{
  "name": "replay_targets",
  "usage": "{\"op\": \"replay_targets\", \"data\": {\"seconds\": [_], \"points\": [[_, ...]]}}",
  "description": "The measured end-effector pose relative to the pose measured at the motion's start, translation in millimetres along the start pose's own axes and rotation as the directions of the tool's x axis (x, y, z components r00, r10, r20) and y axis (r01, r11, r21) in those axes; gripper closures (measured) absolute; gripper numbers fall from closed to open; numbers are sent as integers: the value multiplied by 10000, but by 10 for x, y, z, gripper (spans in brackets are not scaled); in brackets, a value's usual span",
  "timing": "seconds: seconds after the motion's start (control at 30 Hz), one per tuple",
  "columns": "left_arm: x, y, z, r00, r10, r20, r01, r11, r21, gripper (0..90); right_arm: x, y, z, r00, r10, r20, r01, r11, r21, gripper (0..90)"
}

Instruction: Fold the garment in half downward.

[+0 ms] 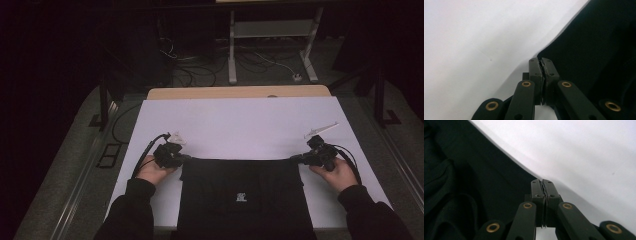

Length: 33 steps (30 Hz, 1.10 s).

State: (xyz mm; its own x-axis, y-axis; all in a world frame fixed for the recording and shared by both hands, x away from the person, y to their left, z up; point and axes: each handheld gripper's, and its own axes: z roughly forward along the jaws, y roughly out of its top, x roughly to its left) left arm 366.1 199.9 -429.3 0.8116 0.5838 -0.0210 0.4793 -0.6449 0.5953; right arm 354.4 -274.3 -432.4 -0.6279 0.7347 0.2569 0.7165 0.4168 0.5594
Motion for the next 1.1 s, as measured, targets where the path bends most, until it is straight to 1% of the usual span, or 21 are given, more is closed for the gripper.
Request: {"op": "replay_targets", "data": {"seconds": [0.1,0.2,0.27,0.3,0.33,0.4,0.43,0.47,0.5,0.57,0.63,0.7,0.8,0.93,0.97,1.0,1.07,1.1], "points": [[16,-1,-19,9997,19,-258,-24,9998,-188,867,-18,37,-11,9997,103,229,-99,9998,-184,872],[22,2,-33,9989,-74,-461,64,9997,-219,867,-51,62,-23,9993,260,283,-251,9992,-319,871],[37,5,-44,9987,-77,-494,61,9994,-333,867,-65,71,-29,9991,316,273,-306,9988,-380,871],[34,4,-52,9983,-162,-554,144,9994,-326,867,-66,74,-33,9990,338,308,-325,9986,-428,871],[43,4,-53,9981,-112,-601,85,9989,-452,867,-67,77,-39,9988,366,327,-351,9983,-461,871],[45,9,-70,9976,-210,-658,179,9987,-479,866,-73,85,-49,9988,339,352,-320,9980,-548,871],[52,13,-77,9976,-165,-675,130,9986,-521,866,-78,89,-55,9988,347,332,-328,9977,-588,871],[48,14,-81,9971,-255,-723,211,9979,-613,866,-86,94,-59,9989,386,280,-368,9974,-612,871],[48,22,-92,9964,-203,-824,147,9976,-675,866,-93,99,-61,9988,396,274,-379,9975,-601,871],[43,46,-116,9952,-334,-925,260,9964,-805,866,-102,120,-64,9988,364,321,-346,9980,-534,871],[43,72,-145,9925,-444,-1143,324,9940,-1044,866,-111,151,-71,9988,346,354,-327,9980,-543,871],[50,90,-169,9906,-466,-1288,317,9929,-1148,866,-127,190,-76,9988,309,387,-285,9977,-614,871],[67,95,-191,9884,-602,-1396,425,9911,-1263,866,-139,256,-80,9987,218,469,-188,9978,-642,871],[89,118,-218,9855,-691,-1549,486,9900,-1324,866,-133,347,-95,9979,51,644,-6,9975,-704,871],[89,122,-223,9854,-709,-1550,507,9901,-1310,866,-136,376,-102,9970,-28,768,79,9978,-658,871],[89,129,-227,9851,-714,-1565,516,9905,-1271,866,-136,392,-108,9964,-33,848,87,9979,-636,871],[102,155,-215,9842,-744,-1606,573,9924,-1087,866,-148,424,-128,9965,34,837,33,9969,-792,871],[115,165,-211,9846,-718,-1596,551,9928,-1068,866,-153,440,-128,9964,115,840,-47,9968,-802,871]]}}
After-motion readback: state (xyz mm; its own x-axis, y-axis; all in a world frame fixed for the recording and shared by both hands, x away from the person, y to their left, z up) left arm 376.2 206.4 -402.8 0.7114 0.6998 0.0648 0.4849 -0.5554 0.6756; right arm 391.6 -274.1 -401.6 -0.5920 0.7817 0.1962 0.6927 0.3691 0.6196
